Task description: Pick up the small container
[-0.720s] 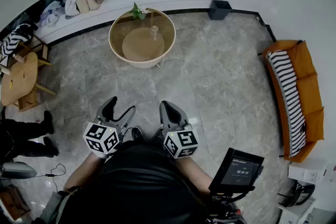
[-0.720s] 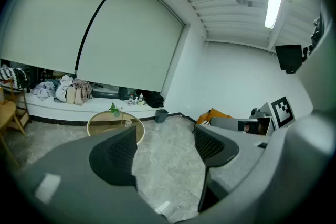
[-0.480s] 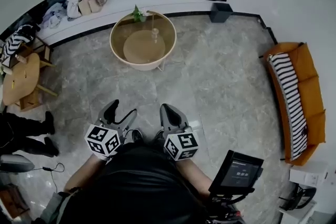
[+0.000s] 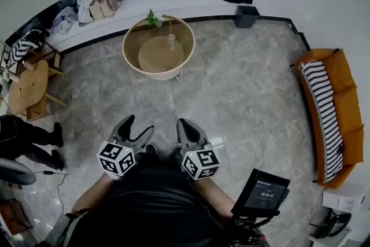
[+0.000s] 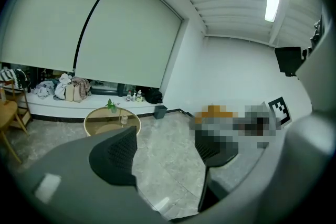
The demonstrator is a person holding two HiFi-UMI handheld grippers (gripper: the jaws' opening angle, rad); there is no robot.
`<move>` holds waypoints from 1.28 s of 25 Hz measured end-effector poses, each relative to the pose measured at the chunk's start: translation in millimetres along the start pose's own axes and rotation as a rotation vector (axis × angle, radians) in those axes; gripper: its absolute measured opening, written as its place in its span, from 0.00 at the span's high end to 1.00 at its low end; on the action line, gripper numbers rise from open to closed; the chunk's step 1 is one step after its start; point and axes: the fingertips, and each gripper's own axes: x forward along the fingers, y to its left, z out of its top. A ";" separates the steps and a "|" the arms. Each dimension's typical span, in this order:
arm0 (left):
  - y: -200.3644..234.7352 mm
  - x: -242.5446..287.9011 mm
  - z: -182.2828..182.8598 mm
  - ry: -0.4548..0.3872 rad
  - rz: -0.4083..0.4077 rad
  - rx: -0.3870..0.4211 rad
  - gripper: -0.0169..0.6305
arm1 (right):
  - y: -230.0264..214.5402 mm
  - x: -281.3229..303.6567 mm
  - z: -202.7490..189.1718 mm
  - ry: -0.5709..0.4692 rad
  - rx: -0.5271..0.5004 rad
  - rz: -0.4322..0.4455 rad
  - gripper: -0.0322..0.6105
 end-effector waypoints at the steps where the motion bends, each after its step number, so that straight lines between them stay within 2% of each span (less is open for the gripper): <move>1: -2.2 1.7 -1.0 0.002 -0.001 -0.002 0.43 | -3.1 -0.5 -0.1 0.001 0.004 0.000 0.96; 8: 0.4 4.4 2.7 0.007 0.006 -0.009 0.43 | -10.7 -2.8 -5.7 0.012 0.040 -0.012 0.96; 16: 22.5 41.8 10.2 0.030 -0.061 -0.032 0.43 | -23.4 28.7 4.3 0.024 0.009 -0.047 0.96; 22: 66.1 76.4 40.1 0.024 -0.132 -0.038 0.43 | -39.5 79.7 15.6 0.036 0.040 -0.134 0.96; 28: 143.1 111.4 72.0 0.033 -0.193 -0.050 0.43 | -42.0 156.1 18.3 0.045 0.075 -0.209 0.96; 32: 160.8 123.6 90.0 0.035 -0.227 -0.055 0.43 | -43.0 173.7 28.1 0.045 0.095 -0.250 0.96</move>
